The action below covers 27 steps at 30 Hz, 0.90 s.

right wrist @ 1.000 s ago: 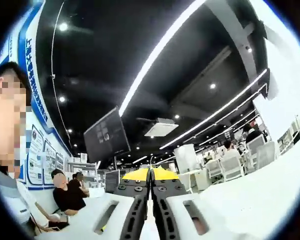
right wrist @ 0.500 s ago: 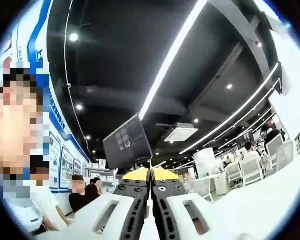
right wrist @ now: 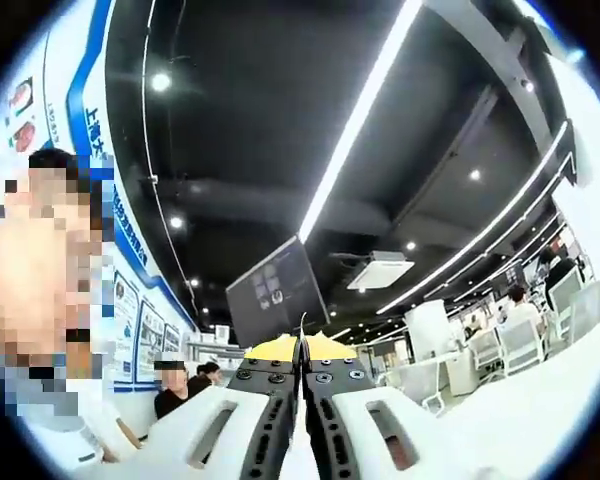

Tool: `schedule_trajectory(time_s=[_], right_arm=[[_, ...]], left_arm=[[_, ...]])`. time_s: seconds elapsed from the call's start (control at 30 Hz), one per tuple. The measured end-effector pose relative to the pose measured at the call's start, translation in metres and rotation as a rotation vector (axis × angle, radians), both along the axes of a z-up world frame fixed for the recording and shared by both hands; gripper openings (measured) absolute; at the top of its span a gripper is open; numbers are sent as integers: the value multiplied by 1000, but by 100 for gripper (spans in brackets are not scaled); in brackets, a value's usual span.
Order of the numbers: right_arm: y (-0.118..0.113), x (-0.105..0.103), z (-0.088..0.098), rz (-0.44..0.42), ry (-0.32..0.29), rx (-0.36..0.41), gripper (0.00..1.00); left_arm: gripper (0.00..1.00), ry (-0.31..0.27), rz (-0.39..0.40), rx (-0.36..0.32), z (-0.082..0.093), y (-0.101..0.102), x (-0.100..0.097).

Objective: Organize the stack of printing papers by aligning and flattening the scattered papers on the table

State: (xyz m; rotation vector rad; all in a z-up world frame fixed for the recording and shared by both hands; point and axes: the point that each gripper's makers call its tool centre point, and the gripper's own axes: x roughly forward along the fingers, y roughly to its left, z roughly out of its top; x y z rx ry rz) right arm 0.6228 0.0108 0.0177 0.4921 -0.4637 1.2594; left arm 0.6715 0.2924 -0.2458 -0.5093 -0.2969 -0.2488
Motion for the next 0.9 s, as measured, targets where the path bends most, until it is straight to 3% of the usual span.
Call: schedule_trajectory(time_s=[0.9], right_arm=[[24, -6, -7, 67, 11, 22, 0]], left_arm=[[25, 0, 2, -3, 0, 2, 0]])
